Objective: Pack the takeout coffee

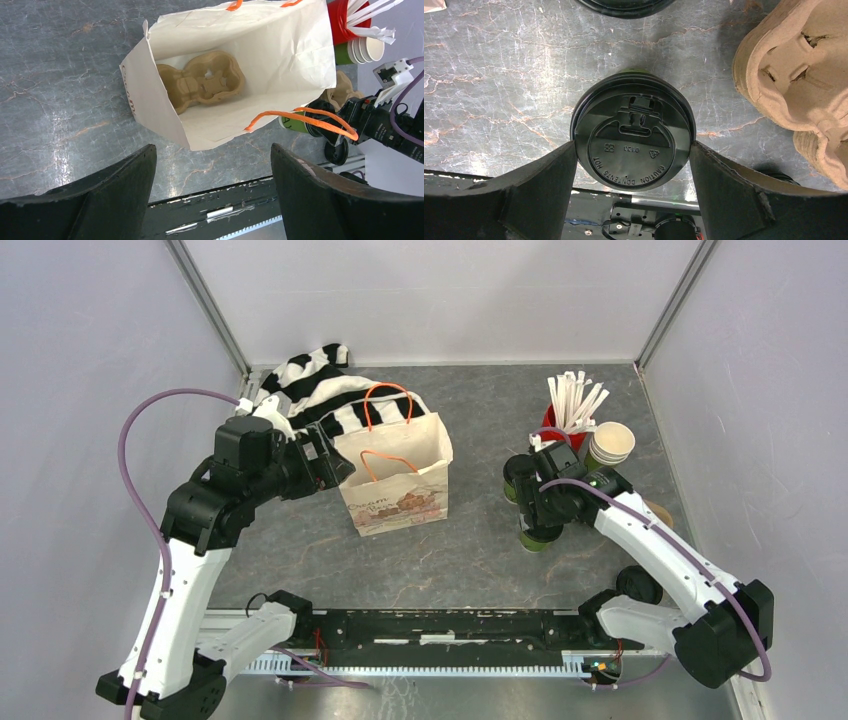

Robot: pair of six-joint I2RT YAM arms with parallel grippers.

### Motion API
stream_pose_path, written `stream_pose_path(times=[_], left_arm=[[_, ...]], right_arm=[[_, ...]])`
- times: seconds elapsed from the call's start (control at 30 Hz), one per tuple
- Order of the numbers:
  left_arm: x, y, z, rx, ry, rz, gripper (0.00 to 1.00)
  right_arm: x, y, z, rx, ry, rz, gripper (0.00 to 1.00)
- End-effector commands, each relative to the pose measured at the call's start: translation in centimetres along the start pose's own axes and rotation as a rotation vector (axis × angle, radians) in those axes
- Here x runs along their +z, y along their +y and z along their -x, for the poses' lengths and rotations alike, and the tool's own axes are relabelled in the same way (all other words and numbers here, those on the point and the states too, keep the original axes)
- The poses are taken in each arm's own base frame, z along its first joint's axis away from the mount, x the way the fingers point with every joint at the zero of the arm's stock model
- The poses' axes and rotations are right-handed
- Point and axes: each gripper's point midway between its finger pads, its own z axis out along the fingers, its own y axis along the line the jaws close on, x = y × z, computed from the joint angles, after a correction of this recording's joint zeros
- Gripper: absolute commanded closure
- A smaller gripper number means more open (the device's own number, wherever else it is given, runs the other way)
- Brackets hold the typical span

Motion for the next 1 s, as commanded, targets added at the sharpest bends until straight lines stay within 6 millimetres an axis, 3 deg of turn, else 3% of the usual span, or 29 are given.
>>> stream_pose_path(times=[0.0, 0.3, 0.53, 0.63, 0.8, 0.97], left_arm=[[-0.7, -0.6, 1.0, 0.046, -0.042, -0.032, 0.10], [-0.8, -0.2, 0.9, 0.034, -0.044, -0.012, 0.10], [-0.7, 2.3, 1.1, 0.006, -0.057, 0.135, 0.11], [-0.5, 3.3, 1.1, 0.002, -0.045, 0.199, 0.11], [-0.9, 2.9, 2.0, 0.015, -0.061, 0.194, 0.08], [-0.6, 2.3, 2.7, -0.020, -0.065, 0.193, 0.06]], right_arm=[[0.5, -0.2, -0.1, 0.002, -0.006, -0.006, 0.13], [0.4, -0.3, -0.2, 0.006, -0.016, -0.010, 0.12], [0.2, -0.1, -0.4, -0.004, -0.021, 0.013, 0.18], [-0.7, 0.0, 0.3, -0.025, -0.049, 0.031, 0.23], [-2.8, 0.0, 1.6, -0.045, -0.107, 0.054, 0.27], [-6.2, 0.6, 3.6, -0.078, -0.199, 0.119, 0.34]])
